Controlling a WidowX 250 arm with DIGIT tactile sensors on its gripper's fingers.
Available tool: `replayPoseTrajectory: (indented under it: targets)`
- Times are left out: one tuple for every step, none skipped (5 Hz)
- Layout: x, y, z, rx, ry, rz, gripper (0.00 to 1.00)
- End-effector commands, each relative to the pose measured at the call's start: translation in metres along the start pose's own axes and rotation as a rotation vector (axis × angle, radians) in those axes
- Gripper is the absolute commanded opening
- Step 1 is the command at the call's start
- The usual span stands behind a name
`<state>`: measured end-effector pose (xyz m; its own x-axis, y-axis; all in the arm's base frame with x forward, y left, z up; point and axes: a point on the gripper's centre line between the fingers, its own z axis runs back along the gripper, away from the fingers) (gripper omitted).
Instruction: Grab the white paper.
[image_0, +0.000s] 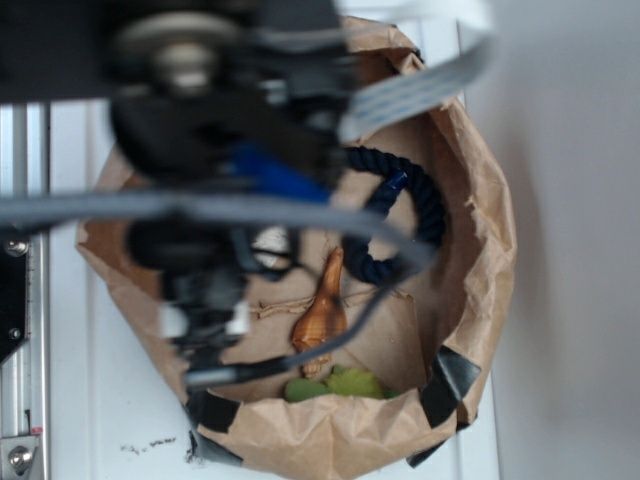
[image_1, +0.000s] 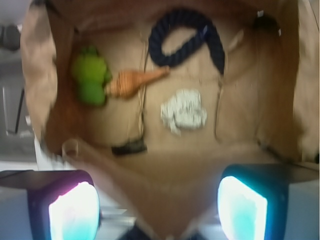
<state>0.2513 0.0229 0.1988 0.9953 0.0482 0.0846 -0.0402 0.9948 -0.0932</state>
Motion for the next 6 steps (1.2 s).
replayPoseTrajectory:
  targets:
    - [0.024, 0.009, -0.041, 0.009, -0.021, -0.085, 1.00]
    - [0.024, 0.009, -0.041, 0.009, -0.021, -0.085, 1.00]
    - [0.024, 0.009, -0.041, 0.009, -0.021, -0.085, 1.00]
    - [0.024, 0.009, -0.041, 0.009, -0.021, -0.085, 1.00]
    - [0.024, 0.009, -0.041, 0.009, -0.021, -0.085, 1.00]
    - [0.027, 0.009, -0.056, 0.012, -0.069, -0.083, 1.00]
